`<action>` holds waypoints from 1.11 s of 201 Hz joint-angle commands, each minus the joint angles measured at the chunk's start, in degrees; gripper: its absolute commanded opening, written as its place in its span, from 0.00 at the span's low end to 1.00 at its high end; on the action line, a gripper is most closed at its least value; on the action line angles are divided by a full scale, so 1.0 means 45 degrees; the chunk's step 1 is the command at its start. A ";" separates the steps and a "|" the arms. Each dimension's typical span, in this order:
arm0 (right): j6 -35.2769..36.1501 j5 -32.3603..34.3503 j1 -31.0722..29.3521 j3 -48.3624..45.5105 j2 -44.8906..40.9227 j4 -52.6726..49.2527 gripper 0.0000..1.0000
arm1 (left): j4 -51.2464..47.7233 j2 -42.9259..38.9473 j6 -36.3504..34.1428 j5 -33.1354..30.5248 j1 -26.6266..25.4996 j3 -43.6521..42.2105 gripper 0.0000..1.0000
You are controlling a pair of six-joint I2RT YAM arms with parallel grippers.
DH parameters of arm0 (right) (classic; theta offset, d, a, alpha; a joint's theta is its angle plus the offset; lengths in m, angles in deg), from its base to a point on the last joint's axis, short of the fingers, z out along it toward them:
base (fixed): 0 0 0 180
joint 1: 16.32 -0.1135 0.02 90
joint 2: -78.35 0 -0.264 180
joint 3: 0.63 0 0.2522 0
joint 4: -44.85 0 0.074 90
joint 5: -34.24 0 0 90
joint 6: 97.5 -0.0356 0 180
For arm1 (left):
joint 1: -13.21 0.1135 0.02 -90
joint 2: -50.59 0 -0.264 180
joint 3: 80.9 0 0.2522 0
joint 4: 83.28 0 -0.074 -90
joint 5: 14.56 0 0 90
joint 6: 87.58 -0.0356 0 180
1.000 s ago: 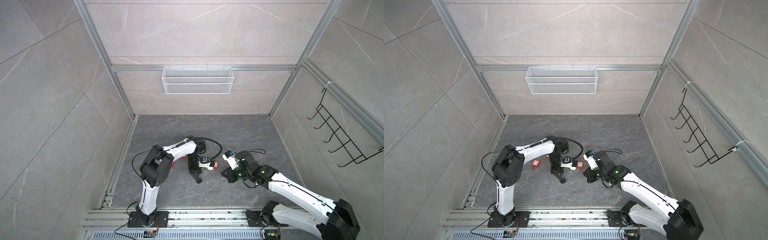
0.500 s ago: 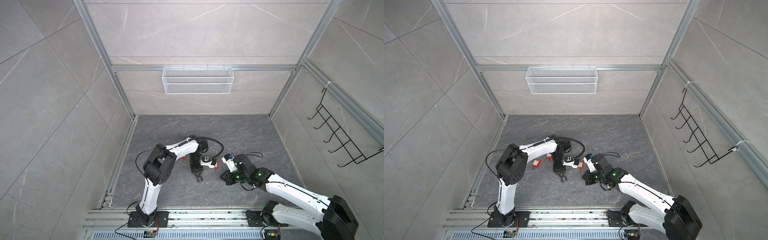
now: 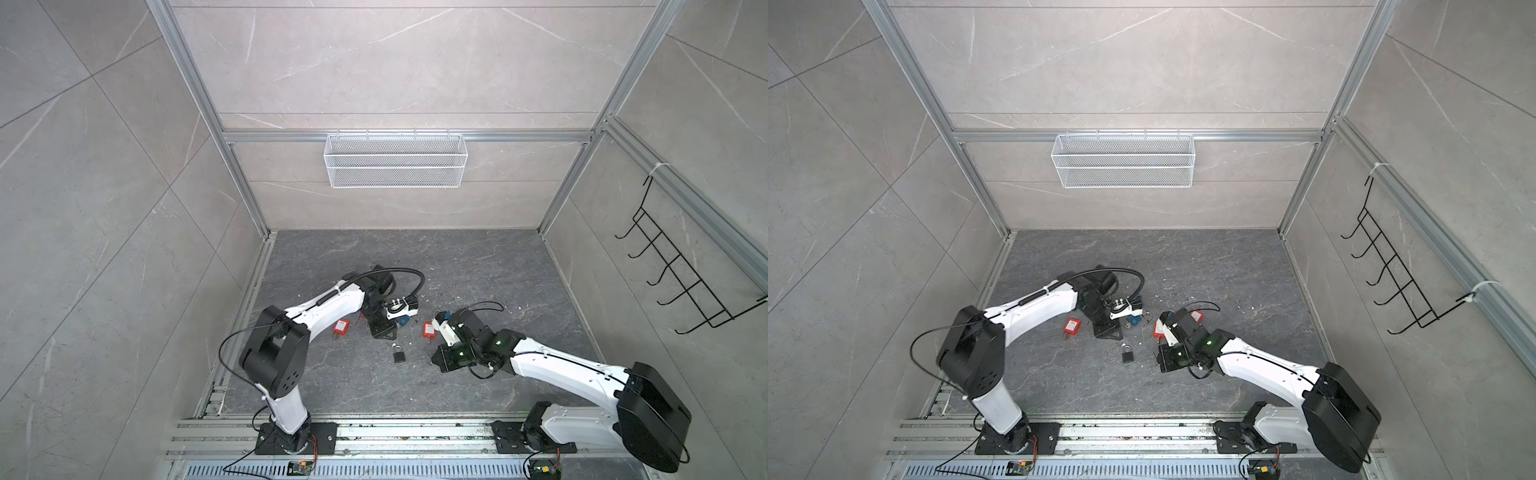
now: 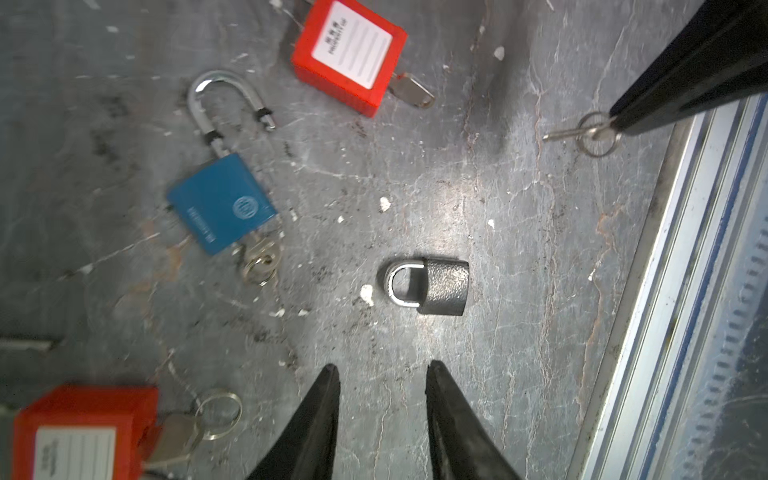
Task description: Lock with the key
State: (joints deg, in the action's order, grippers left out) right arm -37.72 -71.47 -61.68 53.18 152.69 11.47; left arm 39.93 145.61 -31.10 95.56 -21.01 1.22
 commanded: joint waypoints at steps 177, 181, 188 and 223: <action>0.0640 -0.0206 -0.0430 0.5123 0.6056 -0.2389 0.22 | 0.4495 -0.8389 0.7451 -0.0700 0.1045 -0.5720 0.42; 0.0641 -0.0178 -0.0437 0.5123 0.5986 -0.2369 0.23 | 0.4501 -0.8380 0.7483 -0.0650 0.1059 -0.5688 0.42; 0.0660 -0.0056 -0.0462 0.5123 0.5778 -0.2353 0.26 | 0.4503 -0.8331 0.7498 -0.0591 0.1055 -0.5650 0.42; 0.0777 0.1320 -0.0446 0.5297 0.4241 -0.2922 0.37 | 0.4386 -0.8090 0.7604 -0.0395 0.1008 -0.5274 0.43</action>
State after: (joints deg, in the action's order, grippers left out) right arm -34.83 -70.42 -63.34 74.91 177.92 1.68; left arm 59.40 108.61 1.56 92.08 -16.11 -24.66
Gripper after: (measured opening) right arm 0.346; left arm 0.423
